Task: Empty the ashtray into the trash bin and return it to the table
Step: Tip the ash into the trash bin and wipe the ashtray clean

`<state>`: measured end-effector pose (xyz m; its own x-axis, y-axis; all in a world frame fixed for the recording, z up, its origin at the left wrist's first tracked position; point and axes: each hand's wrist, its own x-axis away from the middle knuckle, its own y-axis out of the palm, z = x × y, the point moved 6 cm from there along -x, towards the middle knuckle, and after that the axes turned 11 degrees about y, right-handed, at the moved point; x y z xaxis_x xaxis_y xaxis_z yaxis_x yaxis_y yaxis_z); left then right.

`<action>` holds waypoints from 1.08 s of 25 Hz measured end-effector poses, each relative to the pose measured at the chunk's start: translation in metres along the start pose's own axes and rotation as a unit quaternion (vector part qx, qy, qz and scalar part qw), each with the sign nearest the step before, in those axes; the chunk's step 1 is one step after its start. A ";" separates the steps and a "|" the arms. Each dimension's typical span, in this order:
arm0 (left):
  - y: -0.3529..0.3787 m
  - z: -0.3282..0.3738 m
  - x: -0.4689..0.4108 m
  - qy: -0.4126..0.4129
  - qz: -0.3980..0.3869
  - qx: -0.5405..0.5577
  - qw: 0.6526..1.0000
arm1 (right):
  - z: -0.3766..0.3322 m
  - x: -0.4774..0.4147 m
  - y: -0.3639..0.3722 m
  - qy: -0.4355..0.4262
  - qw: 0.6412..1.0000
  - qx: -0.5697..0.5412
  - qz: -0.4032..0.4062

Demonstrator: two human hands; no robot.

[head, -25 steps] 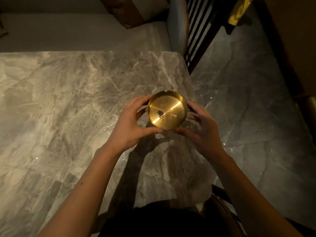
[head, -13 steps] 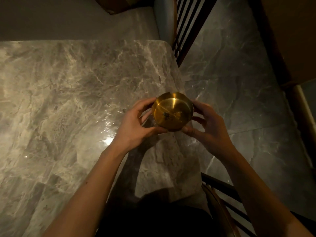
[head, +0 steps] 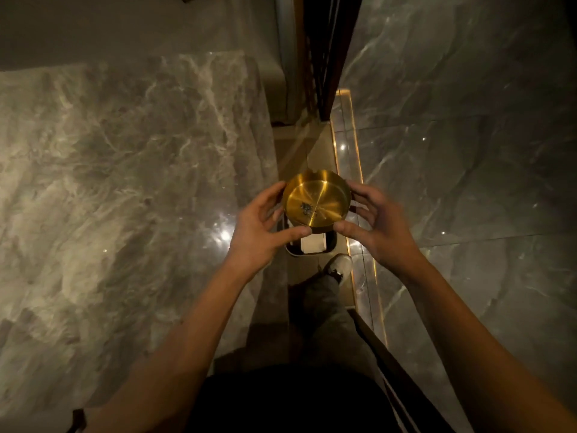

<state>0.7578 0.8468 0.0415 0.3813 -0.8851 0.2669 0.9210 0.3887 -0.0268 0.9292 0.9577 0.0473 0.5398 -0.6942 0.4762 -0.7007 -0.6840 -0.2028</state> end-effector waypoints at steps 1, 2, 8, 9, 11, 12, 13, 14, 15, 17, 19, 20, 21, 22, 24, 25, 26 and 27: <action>0.019 -0.006 -0.007 -0.011 0.006 0.001 1.000 | 0.012 -0.005 -0.016 0.011 1.000 -0.008 -0.001; 0.036 -0.011 -0.013 -0.020 0.008 -0.001 1.000 | 0.024 -0.009 -0.031 0.024 1.000 -0.018 -0.001; 0.102 -0.057 -0.048 -0.066 -0.016 -0.023 0.997 | 0.096 -0.032 -0.078 0.084 0.995 -0.052 -0.003; 0.107 -0.069 -0.052 -0.075 -0.021 -0.026 0.997 | 0.108 -0.037 -0.080 0.091 0.994 -0.056 -0.004; 0.113 -0.096 -0.058 -0.098 -0.024 -0.029 0.994 | 0.135 -0.050 -0.079 0.104 0.993 -0.058 -0.013; 0.116 -0.108 -0.060 -0.110 -0.024 -0.031 0.993 | 0.147 -0.055 -0.076 0.114 0.992 -0.060 -0.018; 0.118 -0.120 -0.060 -0.121 -0.024 -0.032 0.992 | 0.159 -0.060 -0.073 0.125 0.990 -0.061 -0.023; 0.120 -0.131 -0.062 -0.127 -0.020 -0.032 0.991 | 0.170 -0.065 -0.069 0.135 0.989 -0.060 -0.030; 0.121 -0.143 -0.062 -0.137 -0.012 -0.034 0.990 | 0.182 -0.071 -0.064 0.145 0.987 -0.058 -0.042; 0.124 -0.167 -0.065 -0.157 0.001 -0.035 0.987 | 0.206 -0.082 -0.056 0.158 0.984 -0.055 -0.060; 0.126 -0.191 -0.068 -0.176 0.011 -0.031 0.984 | 0.230 -0.094 -0.050 0.171 0.981 -0.057 -0.069; 0.128 -0.206 -0.073 -0.184 0.010 -0.032 0.982 | 0.244 -0.101 -0.047 0.180 0.979 -0.061 -0.072; 0.130 -0.220 -0.079 -0.188 0.008 -0.036 0.981 | 0.256 -0.109 -0.046 0.186 0.978 -0.065 -0.075; 0.132 -0.234 -0.084 -0.193 0.009 -0.040 0.980 | 0.268 -0.117 -0.043 0.191 0.976 -0.065 -0.081; 0.133 -0.262 -0.093 -0.196 0.009 -0.057 0.979 | 0.293 -0.132 -0.038 0.200 0.973 -0.064 -0.098; 0.133 -0.278 -0.099 -0.197 0.006 -0.065 0.978 | 0.306 -0.140 -0.034 0.202 0.971 -0.064 -0.109; 0.133 -0.291 -0.104 -0.201 0.006 -0.070 0.977 | 0.317 -0.148 -0.030 0.208 0.969 -0.066 -0.118; 0.131 -0.305 -0.108 -0.208 0.010 -0.074 0.975 | 0.327 -0.156 -0.026 0.215 0.966 -0.070 -0.126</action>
<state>0.8619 0.9151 -0.2842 0.3632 -0.6850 0.6315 0.9265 0.3370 -0.1672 1.0154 1.0102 -0.3010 0.4790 -0.3323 0.8125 -0.6445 -0.7615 0.0685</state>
